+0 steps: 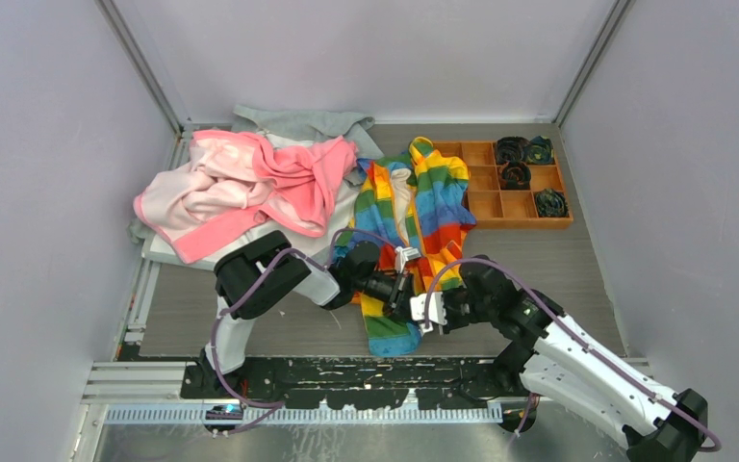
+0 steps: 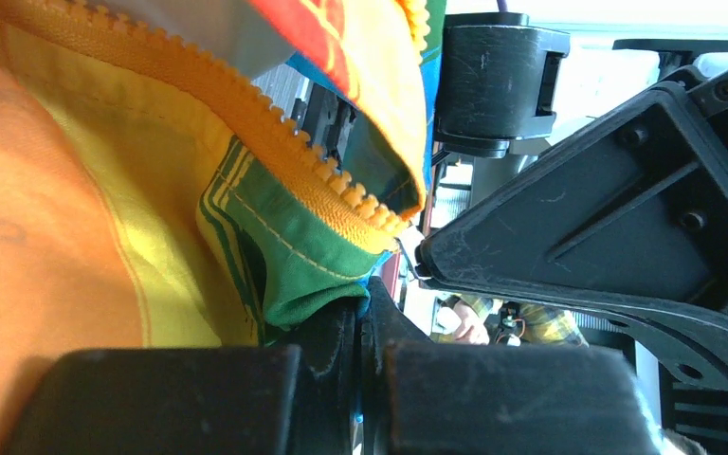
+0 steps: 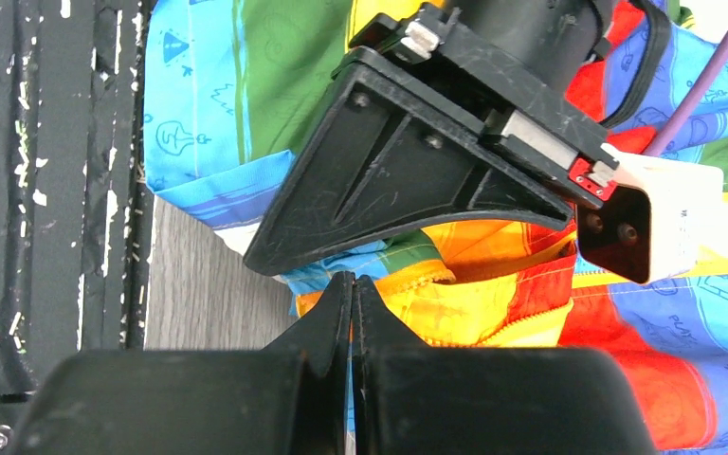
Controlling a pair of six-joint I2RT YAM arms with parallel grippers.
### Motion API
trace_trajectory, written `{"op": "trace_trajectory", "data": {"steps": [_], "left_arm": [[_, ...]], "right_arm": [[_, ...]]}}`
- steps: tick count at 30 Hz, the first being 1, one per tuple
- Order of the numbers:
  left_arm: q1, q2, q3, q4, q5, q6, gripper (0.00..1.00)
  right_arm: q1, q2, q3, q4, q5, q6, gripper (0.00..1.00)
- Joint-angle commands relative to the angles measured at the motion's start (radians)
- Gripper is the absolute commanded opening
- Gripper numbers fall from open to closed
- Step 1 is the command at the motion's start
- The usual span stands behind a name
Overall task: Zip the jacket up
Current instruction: Zip the zipper on the jacket.
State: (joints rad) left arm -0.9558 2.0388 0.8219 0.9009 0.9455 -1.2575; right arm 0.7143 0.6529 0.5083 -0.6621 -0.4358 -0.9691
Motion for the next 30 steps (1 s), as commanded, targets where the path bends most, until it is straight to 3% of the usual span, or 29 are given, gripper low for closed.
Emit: {"op": "trace_trajectory", "data": {"steps": [1,19,30], "left_arm": [[-0.015,-0.005,-0.017,0.044,0.035,-0.001,0.0],[-0.015,-0.039,-0.039,-0.014,0.031,0.046,0.0],[-0.017,-0.04,-0.024,-0.04,0.03,0.054,0.0]], "right_arm": [[0.004,0.0,0.057,0.137,0.064,0.046,0.01],[0.0,-0.068,0.096,0.087,0.074,0.035,0.01],[0.002,0.028,0.091,0.239,0.034,0.014,0.01]]}}
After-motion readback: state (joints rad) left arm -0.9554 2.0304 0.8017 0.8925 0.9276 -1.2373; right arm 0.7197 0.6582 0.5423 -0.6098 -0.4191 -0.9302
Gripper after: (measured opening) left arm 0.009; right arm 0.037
